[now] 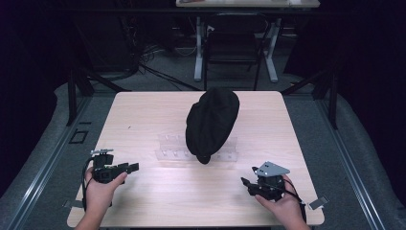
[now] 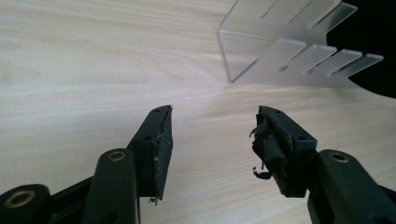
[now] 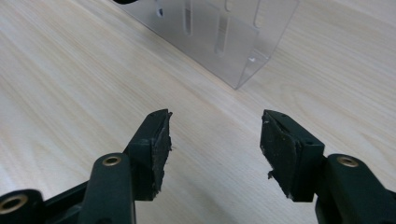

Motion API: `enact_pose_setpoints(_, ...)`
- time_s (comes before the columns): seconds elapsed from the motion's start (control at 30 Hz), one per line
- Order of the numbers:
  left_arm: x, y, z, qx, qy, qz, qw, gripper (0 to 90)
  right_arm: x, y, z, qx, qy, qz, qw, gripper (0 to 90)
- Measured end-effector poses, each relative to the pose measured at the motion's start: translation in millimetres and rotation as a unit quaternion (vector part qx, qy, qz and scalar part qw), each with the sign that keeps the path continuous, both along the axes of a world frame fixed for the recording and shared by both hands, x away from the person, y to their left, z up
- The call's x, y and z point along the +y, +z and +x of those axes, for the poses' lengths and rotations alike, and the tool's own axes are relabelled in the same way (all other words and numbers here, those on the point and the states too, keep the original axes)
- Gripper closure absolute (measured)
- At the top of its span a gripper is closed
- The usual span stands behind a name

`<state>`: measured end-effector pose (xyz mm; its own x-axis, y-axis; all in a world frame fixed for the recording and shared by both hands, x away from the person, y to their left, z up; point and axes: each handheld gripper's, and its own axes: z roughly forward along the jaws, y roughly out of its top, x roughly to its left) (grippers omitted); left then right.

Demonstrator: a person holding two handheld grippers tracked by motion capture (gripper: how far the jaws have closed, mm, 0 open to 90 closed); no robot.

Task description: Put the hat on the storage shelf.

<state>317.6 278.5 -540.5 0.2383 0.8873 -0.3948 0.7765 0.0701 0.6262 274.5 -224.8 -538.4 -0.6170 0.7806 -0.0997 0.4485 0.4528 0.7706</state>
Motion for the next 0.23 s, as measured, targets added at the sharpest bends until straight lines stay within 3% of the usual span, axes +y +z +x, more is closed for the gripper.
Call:
enact_pose_setpoints(0.17,3.0,-11.1,-8.1,-0.018,0.002,0.013,0.9997,46.8,-2.3,-4.3,0.7,-0.027,0.001,0.003,0.9996,40.6)
enact_pose_setpoints(0.23,5.5,-13.5,-10.0,-0.024,0.002,0.008,0.9997,46.7,-2.9,-4.6,1.6,-0.021,-0.002,0.0,0.9998,40.6)
